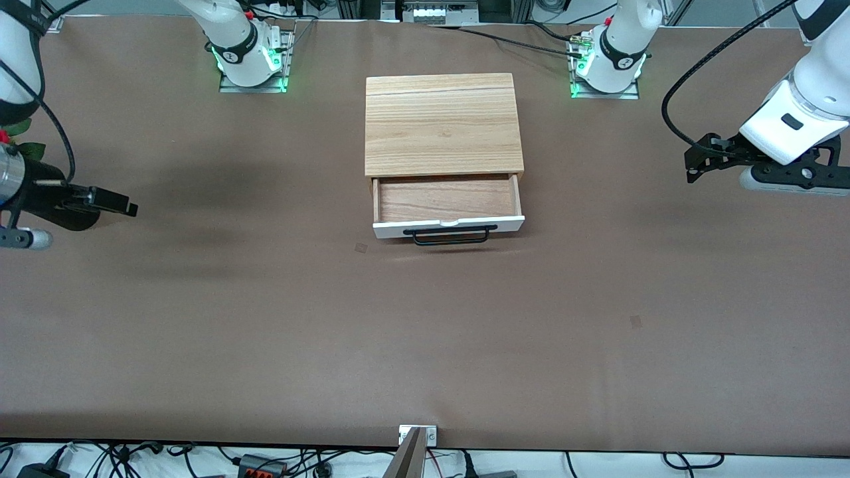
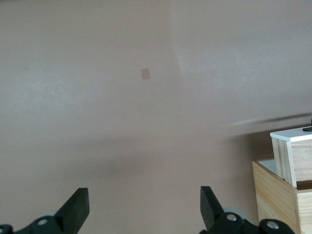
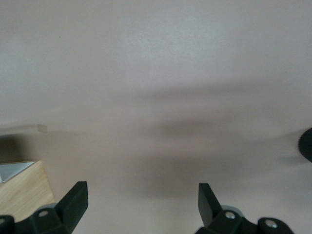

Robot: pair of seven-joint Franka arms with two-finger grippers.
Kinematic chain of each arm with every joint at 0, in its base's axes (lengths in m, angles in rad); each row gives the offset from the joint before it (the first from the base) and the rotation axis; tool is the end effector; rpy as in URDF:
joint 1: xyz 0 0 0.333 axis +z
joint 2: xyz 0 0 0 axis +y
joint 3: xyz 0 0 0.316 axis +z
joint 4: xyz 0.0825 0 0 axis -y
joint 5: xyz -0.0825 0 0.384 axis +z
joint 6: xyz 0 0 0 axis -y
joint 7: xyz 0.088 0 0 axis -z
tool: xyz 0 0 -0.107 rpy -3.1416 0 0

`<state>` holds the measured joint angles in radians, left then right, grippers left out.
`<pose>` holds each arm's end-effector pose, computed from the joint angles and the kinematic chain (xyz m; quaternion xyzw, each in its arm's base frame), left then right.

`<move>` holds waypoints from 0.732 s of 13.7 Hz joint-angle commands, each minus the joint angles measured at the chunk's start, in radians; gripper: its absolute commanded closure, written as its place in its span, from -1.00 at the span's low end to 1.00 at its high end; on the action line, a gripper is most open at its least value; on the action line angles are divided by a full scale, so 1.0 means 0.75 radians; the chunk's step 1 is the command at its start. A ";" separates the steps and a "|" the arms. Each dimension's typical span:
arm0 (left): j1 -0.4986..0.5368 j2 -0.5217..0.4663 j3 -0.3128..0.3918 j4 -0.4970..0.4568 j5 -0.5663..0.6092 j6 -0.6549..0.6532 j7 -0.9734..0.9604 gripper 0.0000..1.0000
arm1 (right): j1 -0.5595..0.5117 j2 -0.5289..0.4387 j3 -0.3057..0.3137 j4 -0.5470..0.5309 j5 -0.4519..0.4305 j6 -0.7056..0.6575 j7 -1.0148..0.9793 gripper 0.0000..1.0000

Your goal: Pull top drawer with both arms simultaneously

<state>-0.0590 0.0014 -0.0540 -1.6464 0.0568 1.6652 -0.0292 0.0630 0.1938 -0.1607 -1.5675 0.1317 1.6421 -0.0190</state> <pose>0.5591 -0.0578 0.5963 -0.9986 0.0443 -0.0107 0.0276 0.6079 -0.0387 0.5206 -0.9959 0.0471 0.0552 0.0531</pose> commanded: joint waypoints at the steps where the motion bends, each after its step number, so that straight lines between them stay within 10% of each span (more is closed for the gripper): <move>1: 0.001 0.019 -0.004 0.044 -0.004 -0.034 0.027 -1.00 | -0.039 -0.097 0.045 -0.107 -0.022 0.058 -0.075 -1.00; 10: -0.001 0.019 -0.006 0.044 -0.004 -0.034 0.031 -1.00 | -0.065 -0.144 0.120 -0.060 -0.209 0.071 -0.402 -1.00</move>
<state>-0.0598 0.0014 -0.0556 -1.6457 0.0568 1.6643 -0.0283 0.0485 0.1055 -0.0909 -1.6092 -0.0394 1.6852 -0.2591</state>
